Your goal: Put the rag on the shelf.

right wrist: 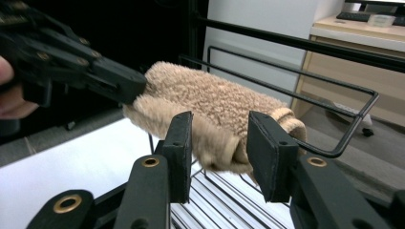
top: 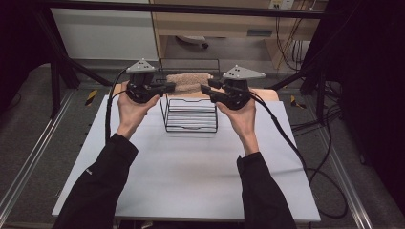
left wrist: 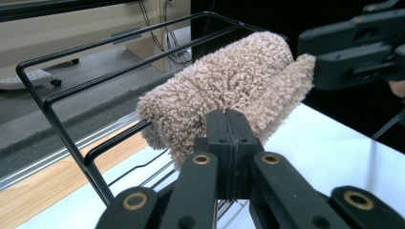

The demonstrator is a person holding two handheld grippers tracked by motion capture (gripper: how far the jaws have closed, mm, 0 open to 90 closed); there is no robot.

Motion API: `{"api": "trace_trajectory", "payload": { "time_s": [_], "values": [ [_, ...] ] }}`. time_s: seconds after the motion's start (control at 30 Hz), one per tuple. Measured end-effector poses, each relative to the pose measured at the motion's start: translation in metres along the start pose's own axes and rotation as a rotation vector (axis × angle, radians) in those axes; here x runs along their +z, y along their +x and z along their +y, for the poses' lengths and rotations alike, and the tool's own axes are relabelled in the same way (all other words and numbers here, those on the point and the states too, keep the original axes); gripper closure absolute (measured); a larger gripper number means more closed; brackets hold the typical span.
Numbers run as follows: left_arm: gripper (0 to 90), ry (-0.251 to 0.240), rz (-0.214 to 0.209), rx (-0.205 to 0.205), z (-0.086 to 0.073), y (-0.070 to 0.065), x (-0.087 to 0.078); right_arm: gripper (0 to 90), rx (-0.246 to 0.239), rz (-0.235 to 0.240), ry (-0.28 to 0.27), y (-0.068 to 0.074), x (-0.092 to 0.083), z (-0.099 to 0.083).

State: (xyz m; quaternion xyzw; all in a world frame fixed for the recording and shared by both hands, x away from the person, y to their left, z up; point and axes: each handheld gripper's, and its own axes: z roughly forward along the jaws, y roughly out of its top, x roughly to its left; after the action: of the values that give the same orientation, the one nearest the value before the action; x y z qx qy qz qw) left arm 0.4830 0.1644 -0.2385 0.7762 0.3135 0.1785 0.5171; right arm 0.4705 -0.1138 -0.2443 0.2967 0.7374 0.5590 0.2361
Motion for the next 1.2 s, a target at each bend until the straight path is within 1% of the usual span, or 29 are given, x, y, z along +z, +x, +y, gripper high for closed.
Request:
{"api": "trace_trajectory", "payload": {
  "time_s": [0.07, 0.13, 0.17, 0.2, 0.3, 0.37, 0.47, 0.6, 0.7, 0.77, 0.87, 1.0, 1.07, 1.2],
  "values": [
    [89.7, -0.001, 0.000, 0.003, -0.001, -0.001, 0.000, 62.2, 0.008, 0.006, -0.006, 0.000, -0.001, 0.001],
    [89.5, -0.002, 0.003, 0.009, -0.003, -0.001, 0.001, 64.7, 0.014, 0.009, -0.004, 0.000, -0.001, 0.002],
    [89.3, 0.000, 0.005, 0.014, -0.004, -0.001, 0.001, 67.6, 0.020, 0.015, 0.000, 0.001, -0.002, 0.001],
    [89.2, 0.000, 0.006, 0.016, -0.006, -0.001, 0.002, 72.5, 0.022, 0.021, 0.010, 0.001, -0.001, 0.001],
    [87.9, 0.002, 0.010, 0.020, -0.011, 0.000, 0.004, 83.1, 0.029, 0.026, 0.053, 0.002, 0.001, -0.003],
    [87.1, 0.008, 0.012, 0.022, -0.014, 0.001, 0.005, 87.5, 0.039, 0.018, 0.079, 0.001, 0.005, -0.007],
    [85.9, 0.006, 0.020, 0.021, -0.017, 0.003, 0.007, 89.2, 0.041, -0.014, 0.104, -0.002, 0.010, -0.013],
    [85.0, 0.010, 0.029, 0.019, -0.019, 0.004, 0.010, 89.0, 0.051, -0.038, 0.102, -0.008, 0.015, -0.019],
    [83.8, 0.009, 0.029, 0.019, -0.019, 0.005, 0.012, 87.2, 0.040, -0.038, 0.096, -0.008, 0.017, -0.021],
    [82.4, 0.004, 0.027, 0.018, -0.019, 0.004, 0.010, 86.5, 0.039, -0.032, 0.091, -0.008, 0.015, -0.020],
    [78.6, -0.003, 0.026, 0.024, -0.019, 0.003, 0.006, 83.1, 0.041, -0.026, 0.075, -0.006, 0.008, -0.018],
    [70.7, -0.009, 0.025, 0.014, -0.021, 0.003, 0.000, 76.9, 0.042, -0.023, 0.070, -0.004, -0.001, -0.017],
    [65.8, -0.003, 0.028, 0.013, -0.023, 0.002, -0.003, 73.5, 0.042, -0.018, 0.071, -0.003, -0.006, -0.016],
    [55.3, 0.013, 0.026, 0.019, -0.031, 0.000, -0.008, 65.7, 0.061, -0.011, 0.075, -0.004, -0.015, -0.020]
  ]
}}
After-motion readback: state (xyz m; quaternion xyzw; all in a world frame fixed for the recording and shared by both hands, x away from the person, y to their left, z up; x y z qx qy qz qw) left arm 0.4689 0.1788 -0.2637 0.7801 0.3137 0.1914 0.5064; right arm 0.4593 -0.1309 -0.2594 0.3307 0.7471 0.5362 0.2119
